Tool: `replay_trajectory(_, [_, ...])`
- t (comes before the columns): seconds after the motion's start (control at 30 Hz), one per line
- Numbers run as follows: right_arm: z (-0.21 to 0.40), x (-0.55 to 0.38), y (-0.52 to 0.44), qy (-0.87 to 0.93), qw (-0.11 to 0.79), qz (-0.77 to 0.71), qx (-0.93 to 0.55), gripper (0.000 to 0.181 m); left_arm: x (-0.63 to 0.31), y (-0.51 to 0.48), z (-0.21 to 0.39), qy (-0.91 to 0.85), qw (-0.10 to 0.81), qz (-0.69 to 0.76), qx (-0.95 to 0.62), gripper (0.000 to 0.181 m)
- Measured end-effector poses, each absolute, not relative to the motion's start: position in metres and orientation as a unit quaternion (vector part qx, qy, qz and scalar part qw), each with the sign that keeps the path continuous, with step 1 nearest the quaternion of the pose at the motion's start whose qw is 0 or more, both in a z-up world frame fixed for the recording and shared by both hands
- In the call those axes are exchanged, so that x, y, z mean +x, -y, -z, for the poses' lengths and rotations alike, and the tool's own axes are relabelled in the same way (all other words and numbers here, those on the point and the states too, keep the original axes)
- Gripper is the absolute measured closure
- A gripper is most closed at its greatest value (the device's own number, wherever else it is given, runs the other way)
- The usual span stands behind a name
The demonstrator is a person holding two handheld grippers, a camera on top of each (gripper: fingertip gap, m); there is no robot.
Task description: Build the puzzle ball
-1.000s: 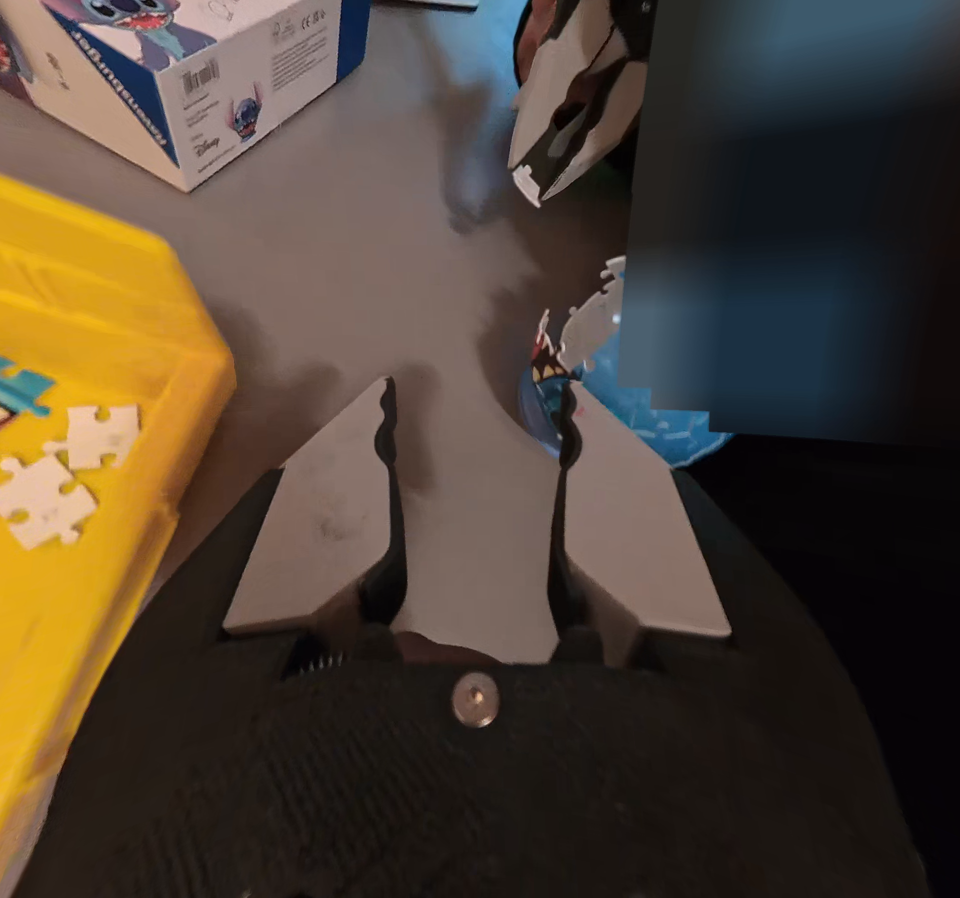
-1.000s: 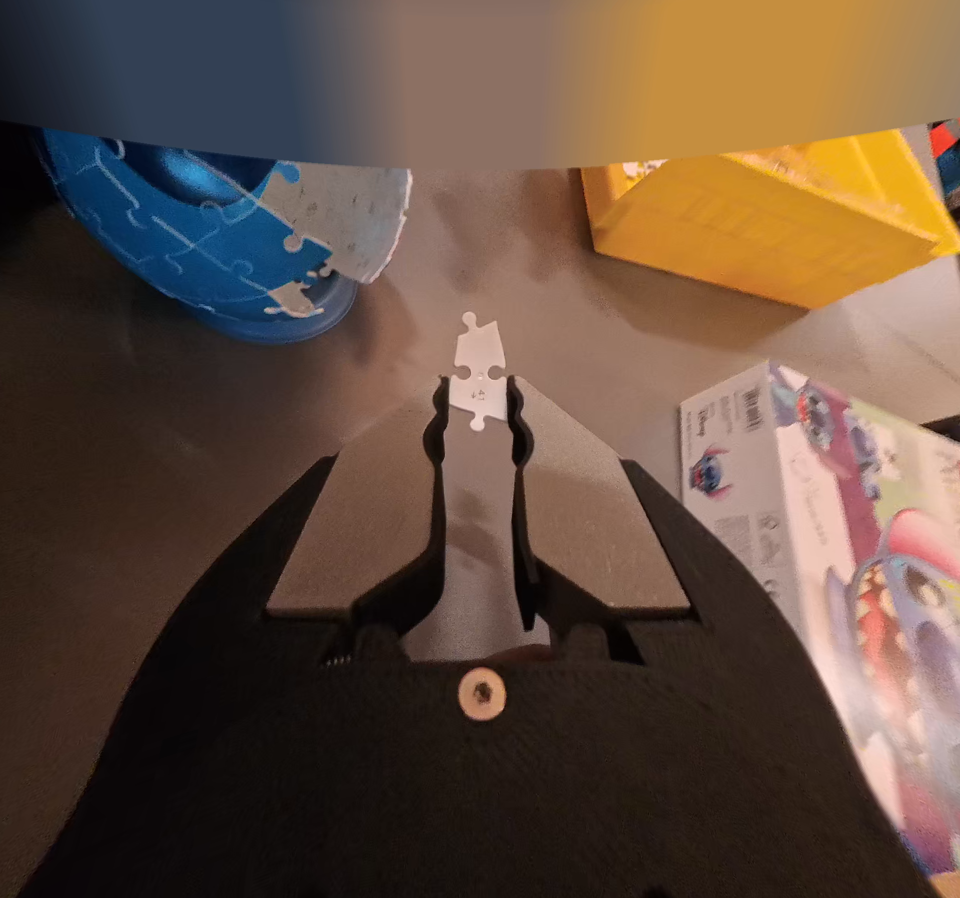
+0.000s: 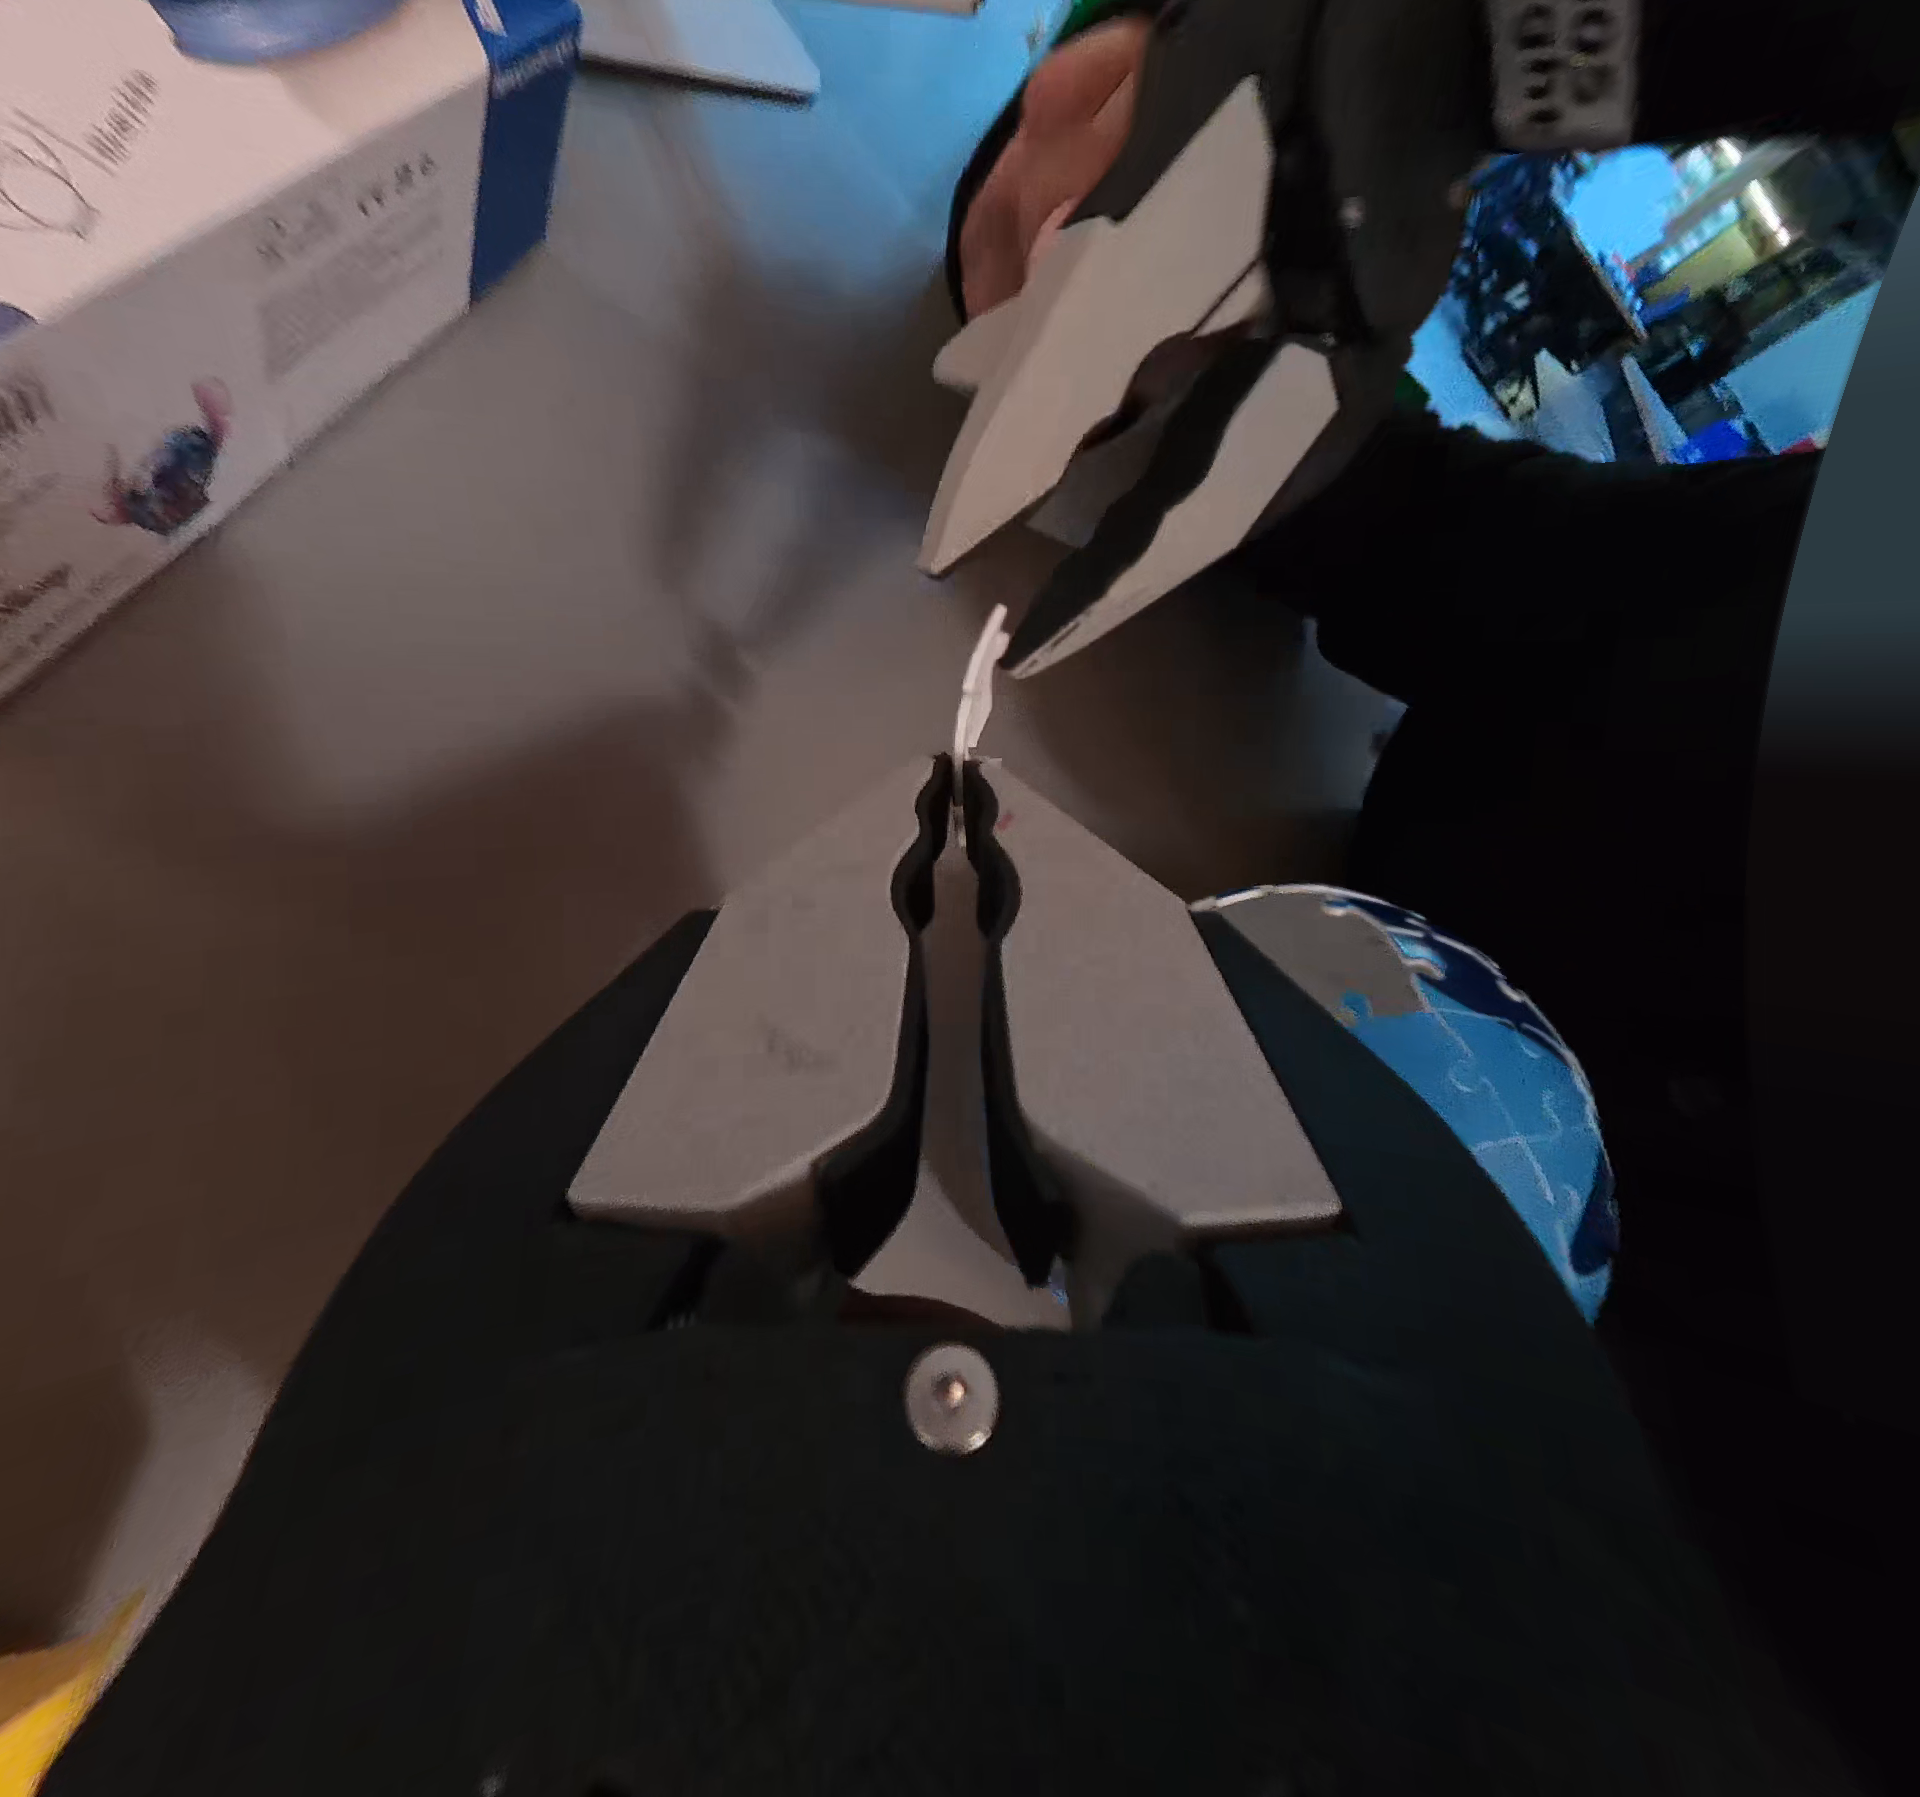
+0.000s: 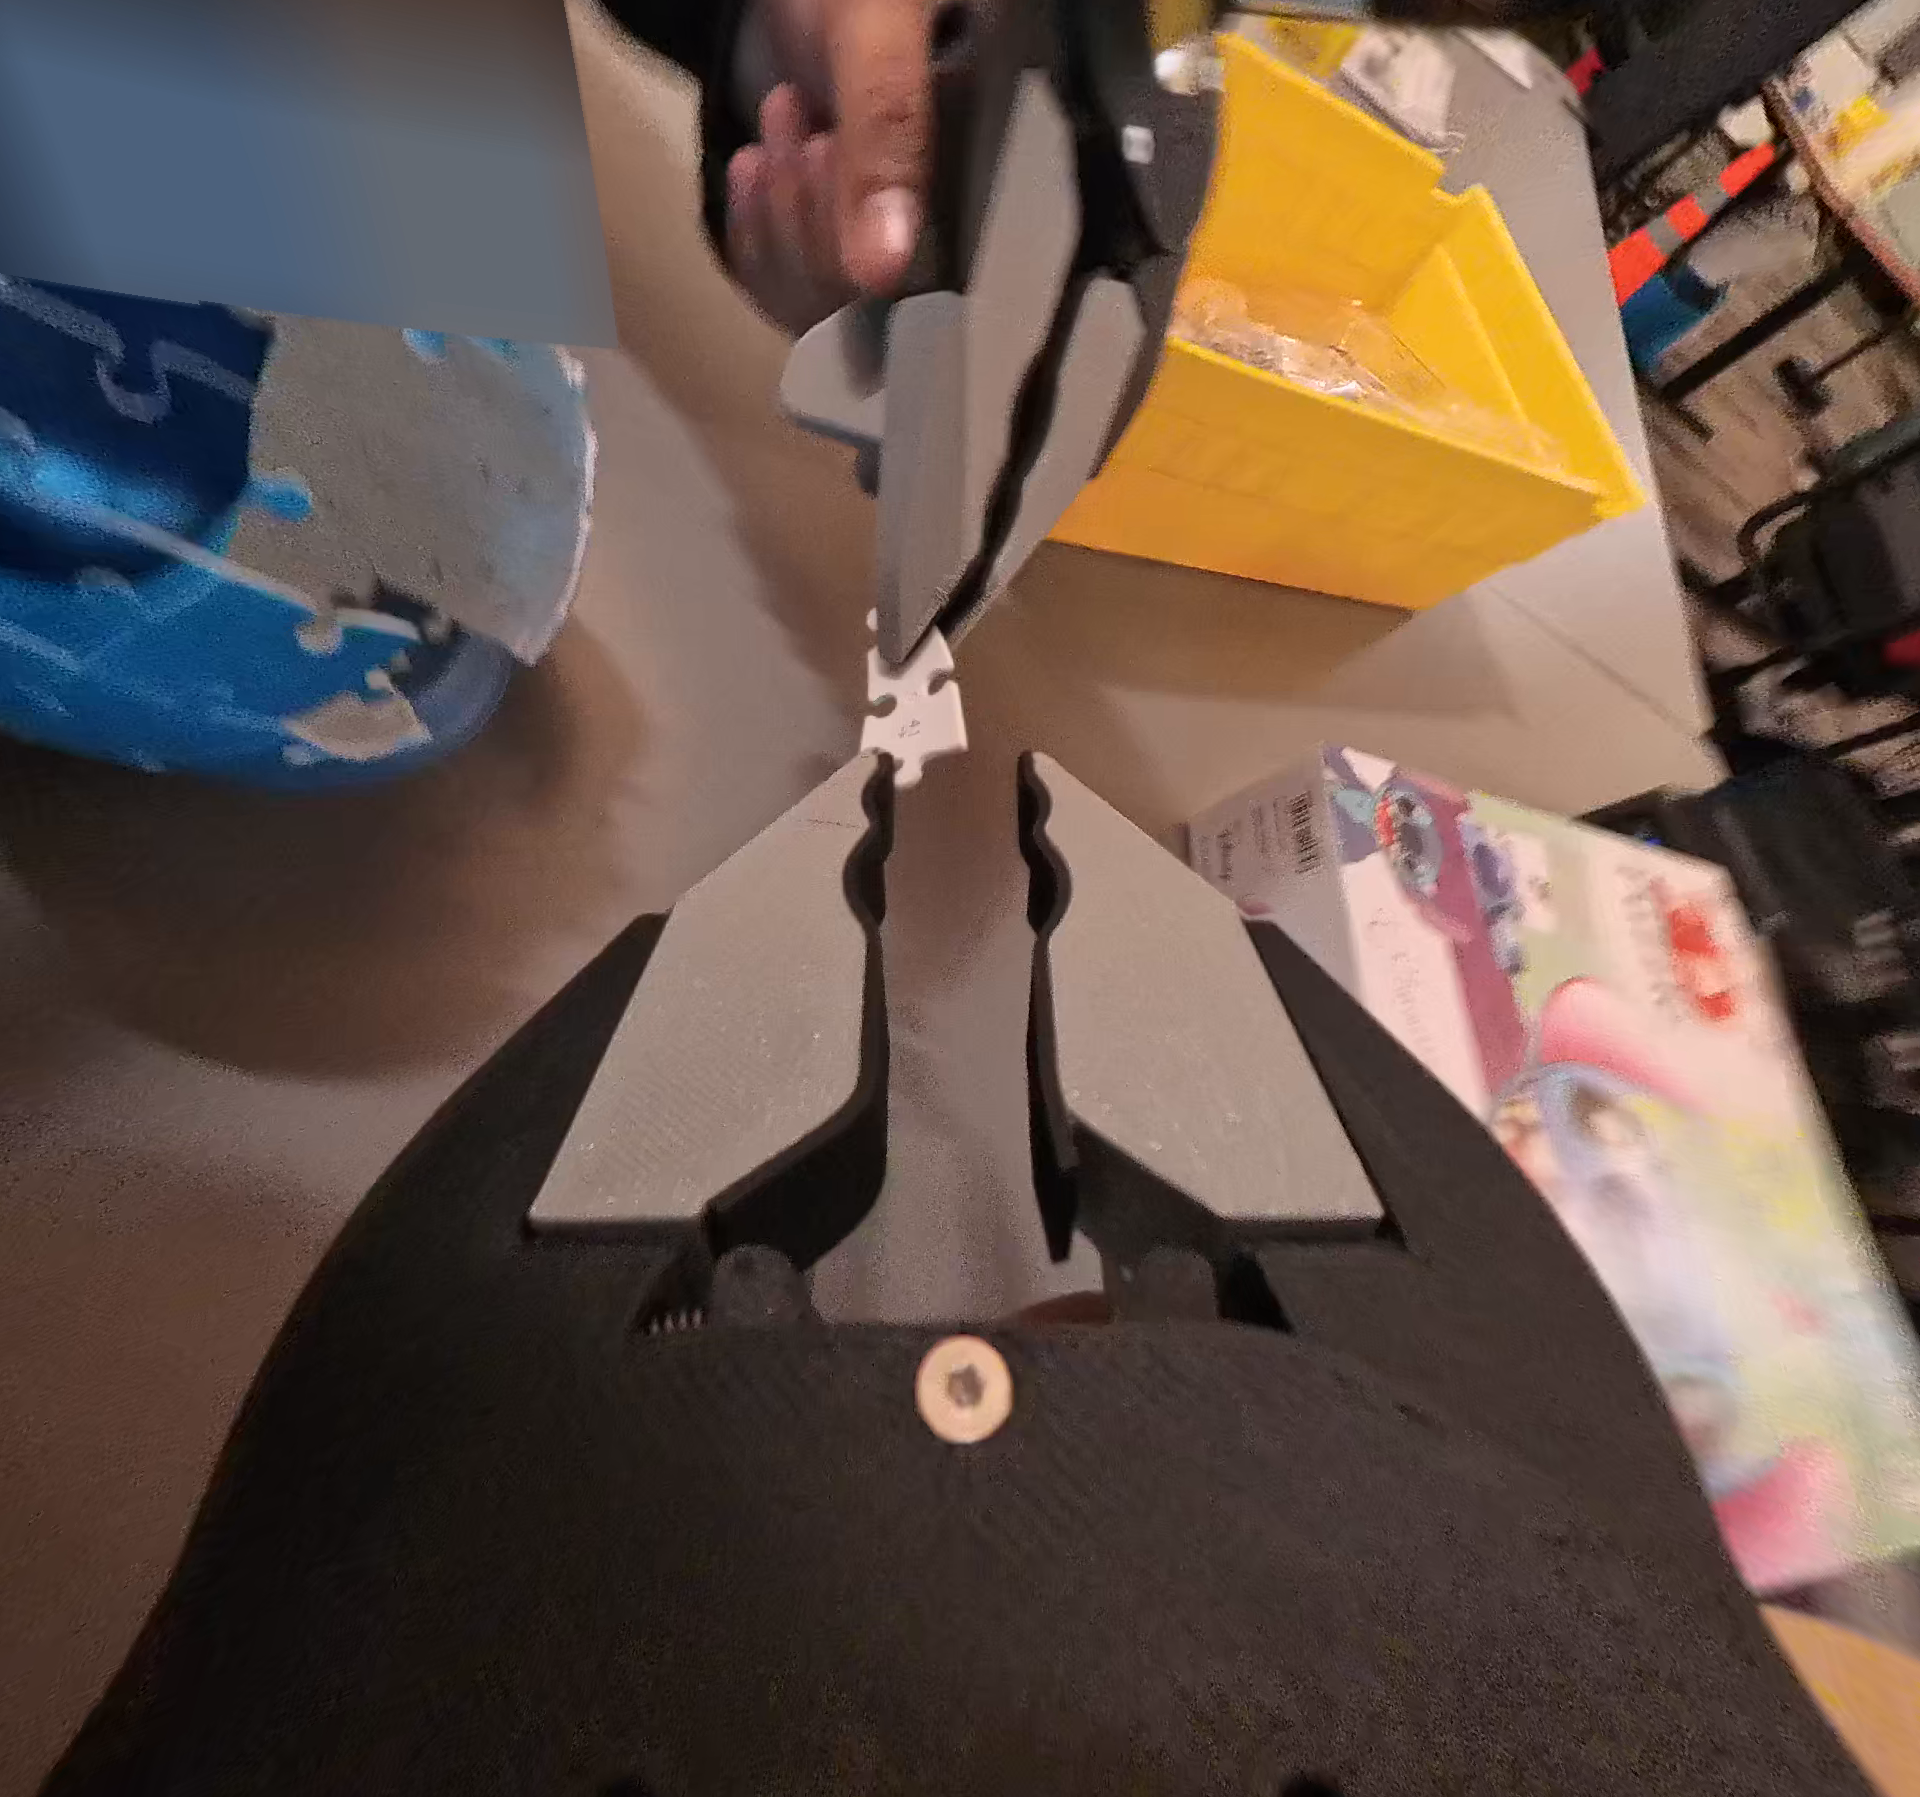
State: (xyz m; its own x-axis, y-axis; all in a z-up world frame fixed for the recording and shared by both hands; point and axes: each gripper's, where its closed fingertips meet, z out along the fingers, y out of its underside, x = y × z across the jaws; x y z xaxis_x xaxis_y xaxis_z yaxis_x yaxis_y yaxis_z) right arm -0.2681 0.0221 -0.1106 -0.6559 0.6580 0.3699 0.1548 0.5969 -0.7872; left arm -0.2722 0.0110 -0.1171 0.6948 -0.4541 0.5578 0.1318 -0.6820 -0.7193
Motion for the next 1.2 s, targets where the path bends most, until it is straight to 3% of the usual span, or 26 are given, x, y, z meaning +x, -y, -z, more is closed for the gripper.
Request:
replay_trajectory(0.1, [0.115, -0.266, -0.018, 0.789, 0.244, -0.453, -0.336, 0.162, -0.275, -0.009, 0.110, -0.089, 0.432, 0.367, -0.819, 0.181])
replay_trajectory(0.23, [0.115, -0.268, -0.005, 0.771, 0.202, -0.483, -0.364, 0.159, -0.273, -0.007, 0.105, -0.086, 0.472, 0.354, -0.803, 0.181])
replay_trajectory(0.37, [0.112, -0.269, 0.002, 0.762, 0.165, -0.494, -0.385, 0.180, -0.268, -0.002, 0.110, -0.093, 0.479, 0.348, -0.801, 0.181])
replay_trajectory(0.47, [0.111, -0.266, 0.007, 0.751, 0.126, -0.511, -0.400, 0.181, -0.264, 0.004, 0.111, -0.098, 0.477, 0.357, -0.797, 0.180])
replay_trajectory(0.5, [0.110, -0.263, 0.011, 0.746, 0.106, -0.520, -0.402, 0.181, -0.260, 0.009, 0.111, -0.104, 0.468, 0.369, -0.796, 0.178])
replay_trajectory(0.57, [0.109, -0.255, 0.018, 0.742, 0.058, -0.533, -0.403, 0.181, -0.262, 0.021, 0.114, -0.116, 0.455, 0.365, -0.804, 0.156])
replay_trajectory(0.8, [0.136, -0.235, 0.043, 0.798, -0.073, -0.454, -0.389, 0.181, -0.323, 0.067, 0.127, -0.106, 0.492, 0.213, -0.837, 0.155])
replay_trajectory(1.2, [0.146, -0.226, 0.061, 0.805, -0.123, -0.420, -0.401, 0.181, -0.353, 0.100, 0.167, -0.051, 0.482, 0.167, -0.858, 0.157])
